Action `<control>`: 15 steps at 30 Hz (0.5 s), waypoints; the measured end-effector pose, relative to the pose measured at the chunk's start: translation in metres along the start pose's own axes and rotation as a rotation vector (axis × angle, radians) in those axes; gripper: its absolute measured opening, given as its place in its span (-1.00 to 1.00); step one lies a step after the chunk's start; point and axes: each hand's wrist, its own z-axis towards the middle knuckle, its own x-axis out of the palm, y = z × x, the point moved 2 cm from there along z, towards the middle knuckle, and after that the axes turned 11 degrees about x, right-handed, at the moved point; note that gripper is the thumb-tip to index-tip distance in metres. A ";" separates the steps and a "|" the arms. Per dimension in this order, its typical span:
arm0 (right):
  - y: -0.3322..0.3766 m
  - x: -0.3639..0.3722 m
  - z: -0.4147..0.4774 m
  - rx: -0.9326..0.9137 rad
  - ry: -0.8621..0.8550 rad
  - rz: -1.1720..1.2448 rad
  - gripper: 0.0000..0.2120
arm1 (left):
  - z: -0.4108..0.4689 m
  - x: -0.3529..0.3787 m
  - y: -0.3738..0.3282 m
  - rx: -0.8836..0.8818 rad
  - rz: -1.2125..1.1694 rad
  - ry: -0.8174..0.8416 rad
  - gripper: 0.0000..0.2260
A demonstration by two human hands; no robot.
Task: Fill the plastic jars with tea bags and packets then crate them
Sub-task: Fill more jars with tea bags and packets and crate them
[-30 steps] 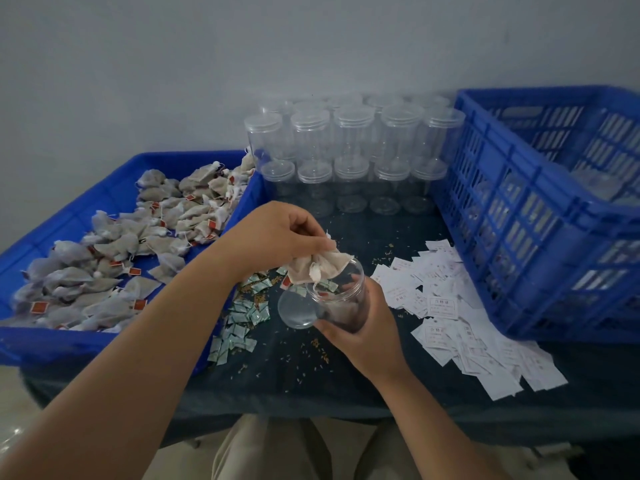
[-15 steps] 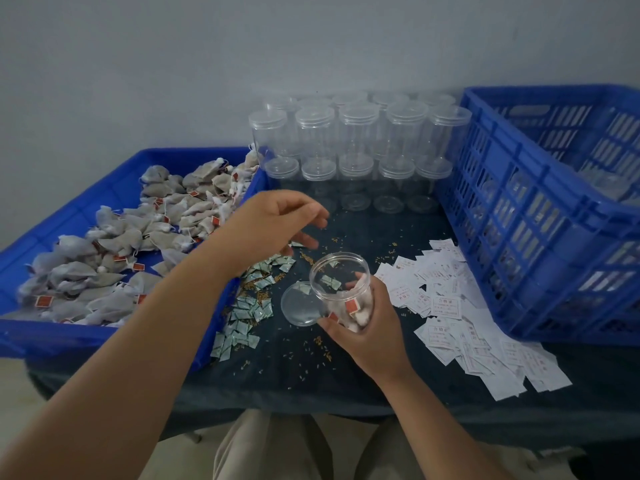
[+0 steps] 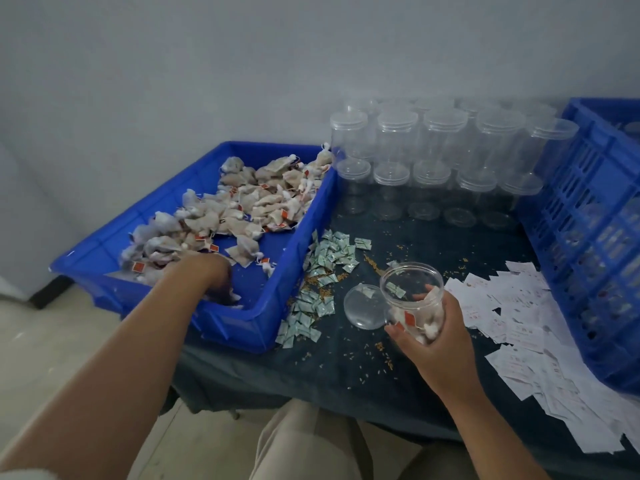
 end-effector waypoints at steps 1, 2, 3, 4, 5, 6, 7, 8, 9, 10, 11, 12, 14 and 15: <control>0.000 0.001 0.000 0.005 0.004 0.000 -0.23 | 0.001 0.002 0.002 -0.012 0.005 -0.035 -0.68; -0.001 0.001 0.000 0.013 0.008 0.004 -0.25 | 0.003 0.002 0.006 -0.031 -0.030 -0.092 -0.73; -0.001 0.002 0.000 0.022 0.012 0.009 -0.26 | 0.007 0.002 0.009 -0.044 -0.083 -0.159 -0.77; -0.002 0.002 0.000 0.029 0.016 0.010 -0.28 | 0.010 0.001 0.012 -0.056 -0.135 -0.224 -0.79; -0.002 0.003 0.000 0.033 0.018 0.007 -0.30 | 0.012 0.000 0.014 -0.065 -0.179 -0.271 -0.77; -0.002 0.003 0.000 0.033 0.019 0.004 -0.31 | 0.014 0.000 0.015 -0.079 -0.208 -0.297 -0.74; -0.002 0.003 0.000 0.032 0.020 0.001 -0.31 | 0.016 0.001 0.016 -0.098 -0.216 -0.300 -0.67; -0.002 0.003 -0.001 0.033 0.018 -0.001 -0.30 | 0.018 0.003 0.017 -0.124 -0.204 -0.275 -0.59; -0.002 0.003 -0.001 0.034 0.015 0.000 -0.29 | 0.020 0.007 0.019 -0.151 -0.176 -0.227 -0.53; -0.002 0.002 -0.001 0.037 0.010 0.002 -0.28 | 0.023 0.011 0.021 -0.172 -0.155 -0.179 -0.51; -0.002 0.002 -0.001 0.040 0.007 0.004 -0.28 | 0.026 0.014 0.023 -0.174 -0.158 -0.140 -0.55; -0.002 0.002 -0.001 0.041 0.006 0.003 -0.27 | 0.029 0.015 0.024 -0.164 -0.179 -0.113 -0.62; -0.002 0.002 -0.001 0.038 0.014 0.003 -0.29 | 0.033 0.014 0.022 -0.114 -0.242 -0.160 -0.75; -0.002 0.002 -0.001 0.036 0.020 0.006 -0.29 | 0.035 0.013 0.021 -0.082 -0.303 -0.238 -0.80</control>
